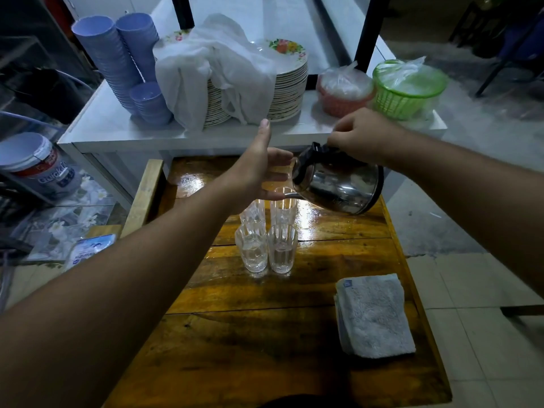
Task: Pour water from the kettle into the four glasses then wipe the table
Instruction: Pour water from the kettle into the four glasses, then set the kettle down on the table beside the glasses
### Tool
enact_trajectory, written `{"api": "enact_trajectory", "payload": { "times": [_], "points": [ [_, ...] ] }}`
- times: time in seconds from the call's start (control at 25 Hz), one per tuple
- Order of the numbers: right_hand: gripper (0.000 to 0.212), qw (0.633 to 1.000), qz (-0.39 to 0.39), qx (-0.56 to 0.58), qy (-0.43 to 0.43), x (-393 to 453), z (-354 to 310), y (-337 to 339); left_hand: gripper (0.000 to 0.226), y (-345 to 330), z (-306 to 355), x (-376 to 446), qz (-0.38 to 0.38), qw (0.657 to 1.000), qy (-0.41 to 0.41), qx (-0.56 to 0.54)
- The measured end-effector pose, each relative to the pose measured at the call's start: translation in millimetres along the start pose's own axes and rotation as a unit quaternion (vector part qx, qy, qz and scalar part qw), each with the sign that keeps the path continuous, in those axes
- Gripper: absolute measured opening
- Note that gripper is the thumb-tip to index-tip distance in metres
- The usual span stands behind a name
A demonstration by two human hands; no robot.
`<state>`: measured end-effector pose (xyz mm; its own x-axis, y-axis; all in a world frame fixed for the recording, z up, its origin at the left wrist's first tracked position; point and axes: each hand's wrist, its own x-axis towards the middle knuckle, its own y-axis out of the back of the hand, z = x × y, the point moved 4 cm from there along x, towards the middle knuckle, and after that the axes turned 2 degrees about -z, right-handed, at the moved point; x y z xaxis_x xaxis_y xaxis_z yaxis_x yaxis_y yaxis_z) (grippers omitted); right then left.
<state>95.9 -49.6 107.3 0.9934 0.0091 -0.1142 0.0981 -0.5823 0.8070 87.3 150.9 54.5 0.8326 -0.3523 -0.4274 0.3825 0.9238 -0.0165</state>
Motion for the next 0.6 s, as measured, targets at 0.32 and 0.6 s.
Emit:
{"api": "enact_trajectory", "payload": {
  "times": [0.32,0.6],
  "points": [
    [0.019,0.971,0.003,0.238,-0.031,-13,87,-15,0.084,-49,-5,10,-0.015,0.992,-0.040,0.123],
    [0.021,0.890,0.021,0.443,-0.110,-56,177,-55,0.068,-134,-1,51,-0.028,0.915,-0.140,0.378]
  ]
}}
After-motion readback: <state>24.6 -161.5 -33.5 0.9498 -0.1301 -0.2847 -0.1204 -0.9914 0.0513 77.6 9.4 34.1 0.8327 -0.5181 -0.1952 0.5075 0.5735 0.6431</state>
